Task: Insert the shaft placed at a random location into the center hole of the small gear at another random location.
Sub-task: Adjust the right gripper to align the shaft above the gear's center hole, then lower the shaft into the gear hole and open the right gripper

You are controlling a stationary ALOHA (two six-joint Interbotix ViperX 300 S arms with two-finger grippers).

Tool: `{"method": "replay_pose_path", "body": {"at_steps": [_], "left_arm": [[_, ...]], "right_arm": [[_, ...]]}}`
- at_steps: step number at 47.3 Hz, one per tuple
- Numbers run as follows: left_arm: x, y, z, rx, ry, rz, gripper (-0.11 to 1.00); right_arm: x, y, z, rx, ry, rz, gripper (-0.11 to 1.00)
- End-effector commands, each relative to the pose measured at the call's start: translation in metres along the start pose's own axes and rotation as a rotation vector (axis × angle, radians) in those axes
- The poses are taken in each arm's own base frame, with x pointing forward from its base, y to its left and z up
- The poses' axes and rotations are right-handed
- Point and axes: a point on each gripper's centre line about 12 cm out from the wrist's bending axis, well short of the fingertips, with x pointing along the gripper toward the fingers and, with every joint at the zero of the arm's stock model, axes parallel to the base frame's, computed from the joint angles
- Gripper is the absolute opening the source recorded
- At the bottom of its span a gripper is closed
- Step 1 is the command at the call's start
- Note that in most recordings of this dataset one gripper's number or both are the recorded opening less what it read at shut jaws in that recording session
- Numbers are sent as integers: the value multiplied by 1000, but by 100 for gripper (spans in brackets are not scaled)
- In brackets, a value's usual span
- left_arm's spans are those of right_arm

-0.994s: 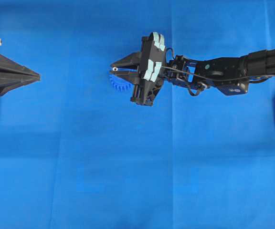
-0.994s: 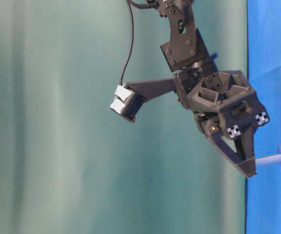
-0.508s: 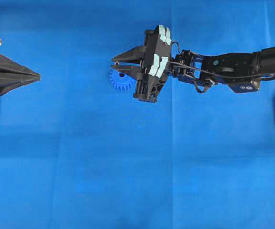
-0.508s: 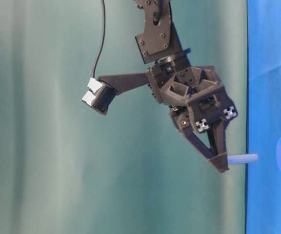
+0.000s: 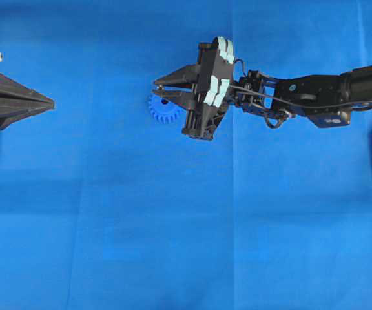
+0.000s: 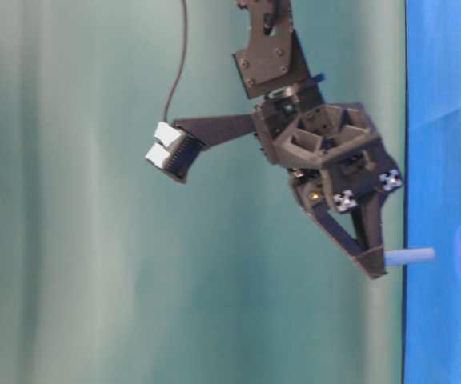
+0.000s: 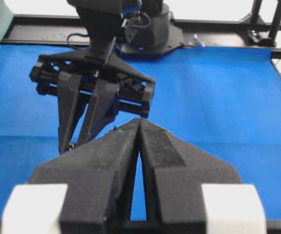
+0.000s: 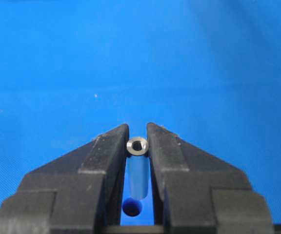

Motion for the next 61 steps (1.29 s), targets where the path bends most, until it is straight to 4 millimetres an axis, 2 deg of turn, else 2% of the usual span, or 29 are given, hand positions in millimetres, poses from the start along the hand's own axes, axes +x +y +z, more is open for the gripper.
{"method": "replay_pose_path", "body": {"at_steps": [1, 19, 32, 43, 61], "left_arm": [[1, 0, 4, 0, -12, 1, 0], [1, 0, 4, 0, -14, 1, 0], [1, 0, 4, 0, -14, 1, 0], [1, 0, 4, 0, -12, 1, 0], [1, 0, 4, 0, -12, 1, 0]], "right_arm": [[1, 2, 8, 9, -36, 2, 3], [9, 2, -17, 39, 5, -20, 3], [11, 1, -23, 41, 14, -25, 3], [15, -1, -35, 48, 46, -36, 3], [15, -1, -39, 47, 64, -36, 3]]}}
